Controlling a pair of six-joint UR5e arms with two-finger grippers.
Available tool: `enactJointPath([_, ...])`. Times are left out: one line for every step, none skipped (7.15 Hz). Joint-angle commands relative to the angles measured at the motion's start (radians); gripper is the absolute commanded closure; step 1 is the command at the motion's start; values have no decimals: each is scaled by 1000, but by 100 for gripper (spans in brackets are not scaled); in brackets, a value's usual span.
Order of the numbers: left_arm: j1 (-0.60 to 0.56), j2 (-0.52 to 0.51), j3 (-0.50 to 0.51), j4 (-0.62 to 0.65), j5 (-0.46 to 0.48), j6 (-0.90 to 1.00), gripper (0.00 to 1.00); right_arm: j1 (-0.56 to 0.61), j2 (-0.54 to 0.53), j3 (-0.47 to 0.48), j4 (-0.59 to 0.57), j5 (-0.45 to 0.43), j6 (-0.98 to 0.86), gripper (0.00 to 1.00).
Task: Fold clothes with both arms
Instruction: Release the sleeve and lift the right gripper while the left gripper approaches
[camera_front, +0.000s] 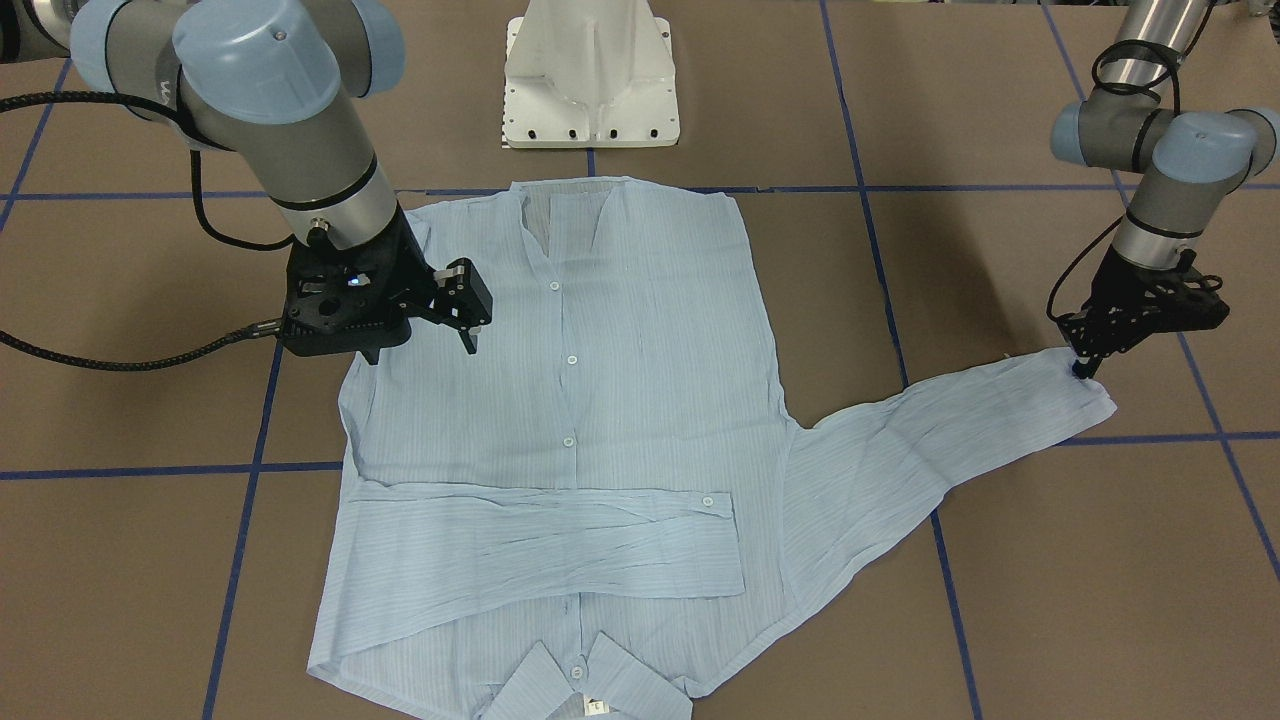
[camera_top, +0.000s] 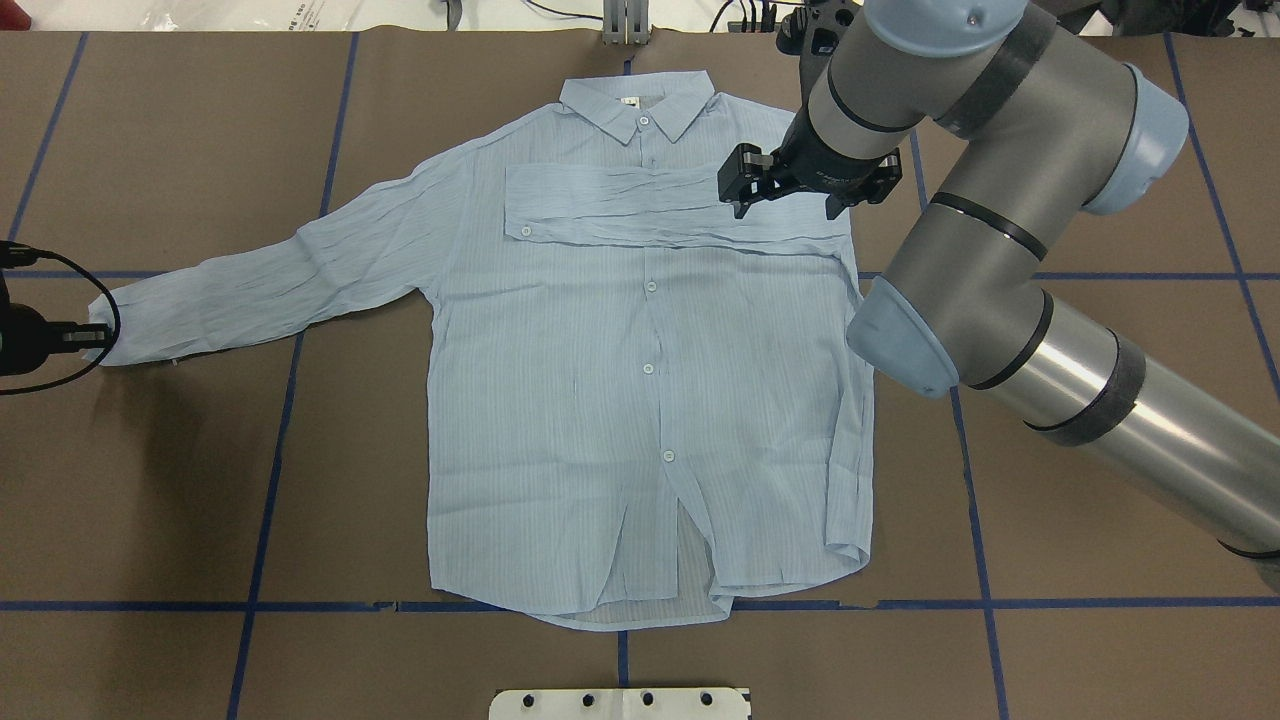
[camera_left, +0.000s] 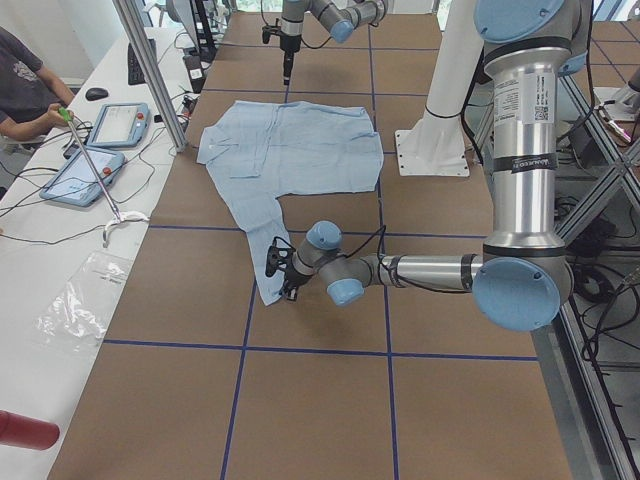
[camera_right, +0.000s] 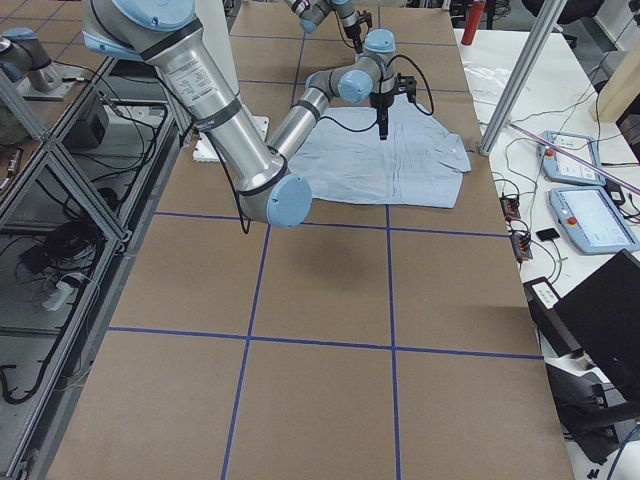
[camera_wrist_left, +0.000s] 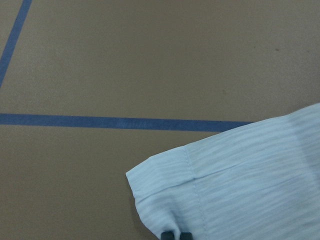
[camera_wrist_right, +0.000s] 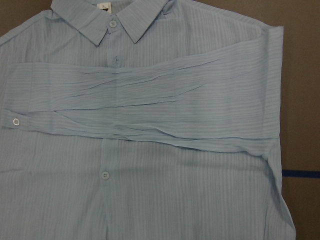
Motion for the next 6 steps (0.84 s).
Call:
enactJointPath([-11, 3, -54, 11, -67, -1, 100, 18, -23, 14, -2, 5, -24, 0])
enactJointPath([-15, 4, -125, 62, -112, -1, 100, 37, -43, 28, -6, 20, -44, 0])
enactJointPath([-17, -8, -213, 163, -112, -7, 100, 56, -95, 62, -8, 33, -58, 0])
enactJointPath([-29, -41, -307, 295, -112, -13, 100, 92, -156, 95, -18, 43, -120, 0])
enactJointPath([-37, -116, -379, 424, -111, -36, 100, 121, -215, 115, -66, 43, -226, 0])
enactJointPath([-37, -235, -392, 546, -98, -109, 100, 153, -279, 138, -83, 42, -333, 0])
